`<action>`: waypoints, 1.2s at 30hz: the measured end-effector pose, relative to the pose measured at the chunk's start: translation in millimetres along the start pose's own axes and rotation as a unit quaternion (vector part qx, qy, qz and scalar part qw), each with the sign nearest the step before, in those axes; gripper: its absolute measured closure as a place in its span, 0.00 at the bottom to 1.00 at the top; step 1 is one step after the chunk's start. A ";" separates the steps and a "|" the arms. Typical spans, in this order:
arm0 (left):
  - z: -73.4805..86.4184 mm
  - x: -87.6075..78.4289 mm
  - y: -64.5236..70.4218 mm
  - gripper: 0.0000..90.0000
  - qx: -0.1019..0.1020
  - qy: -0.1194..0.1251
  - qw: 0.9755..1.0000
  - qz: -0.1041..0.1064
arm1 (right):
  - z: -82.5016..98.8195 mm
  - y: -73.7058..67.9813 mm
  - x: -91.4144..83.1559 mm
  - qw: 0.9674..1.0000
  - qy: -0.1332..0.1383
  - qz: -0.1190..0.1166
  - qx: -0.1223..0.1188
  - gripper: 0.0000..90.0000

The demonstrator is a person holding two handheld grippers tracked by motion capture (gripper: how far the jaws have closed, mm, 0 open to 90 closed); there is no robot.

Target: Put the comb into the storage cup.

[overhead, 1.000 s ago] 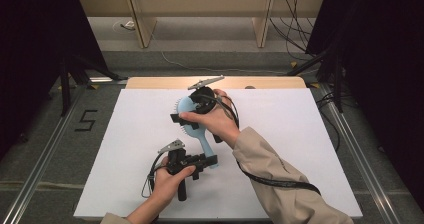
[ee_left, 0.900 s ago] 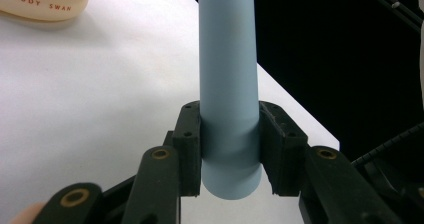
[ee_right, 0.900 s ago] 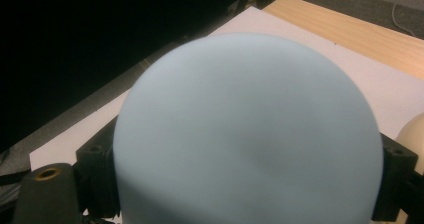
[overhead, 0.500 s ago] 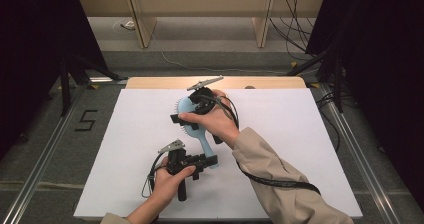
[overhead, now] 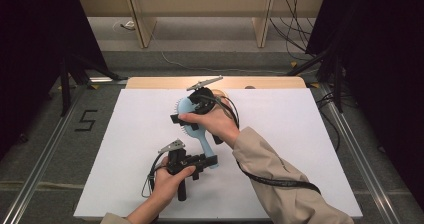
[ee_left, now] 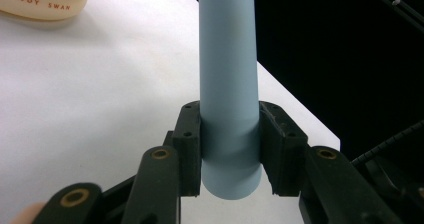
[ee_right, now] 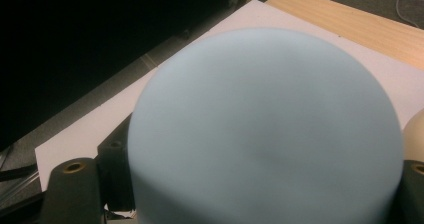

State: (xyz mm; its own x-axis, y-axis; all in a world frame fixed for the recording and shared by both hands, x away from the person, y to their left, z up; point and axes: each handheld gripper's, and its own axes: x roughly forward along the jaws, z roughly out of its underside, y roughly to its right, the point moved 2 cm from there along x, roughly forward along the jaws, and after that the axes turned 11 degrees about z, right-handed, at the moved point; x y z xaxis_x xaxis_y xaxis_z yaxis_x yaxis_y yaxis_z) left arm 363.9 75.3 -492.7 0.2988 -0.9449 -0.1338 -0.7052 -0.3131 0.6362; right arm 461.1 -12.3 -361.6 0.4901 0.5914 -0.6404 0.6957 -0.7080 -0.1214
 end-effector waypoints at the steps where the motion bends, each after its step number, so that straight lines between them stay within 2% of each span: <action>1: 0.0 0.1 0.0 0.71 0.000 0.000 1.000 0.000 | -0.2 0.0 0.0 1.000 0.000 0.000 0.000 0.27; 22: 0.4 0.4 -0.3 0.71 0.006 0.000 1.000 0.000 | 0.0 1.5 -1.5 1.000 -0.003 0.001 0.002 0.27; 32: 0.4 0.1 -1.3 0.71 0.014 -0.001 1.000 -0.005 | 1.2 3.5 -2.5 1.000 0.006 -0.003 0.004 0.27; 36: -0.6 -0.9 -1.5 0.71 0.023 0.001 1.000 -0.009 | 0.5 3.6 -4.6 1.000 0.018 -0.004 0.004 0.27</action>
State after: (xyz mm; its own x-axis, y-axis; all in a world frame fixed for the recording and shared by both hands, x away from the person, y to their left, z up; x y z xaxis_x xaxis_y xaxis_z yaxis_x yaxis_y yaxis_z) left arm 365.1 76.7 -493.2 0.3139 -0.9386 -0.1435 -0.7285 -0.3350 0.5976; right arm 461.1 -17.8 -359.5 0.5035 0.6095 -0.6124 0.6945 -0.7071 -0.1327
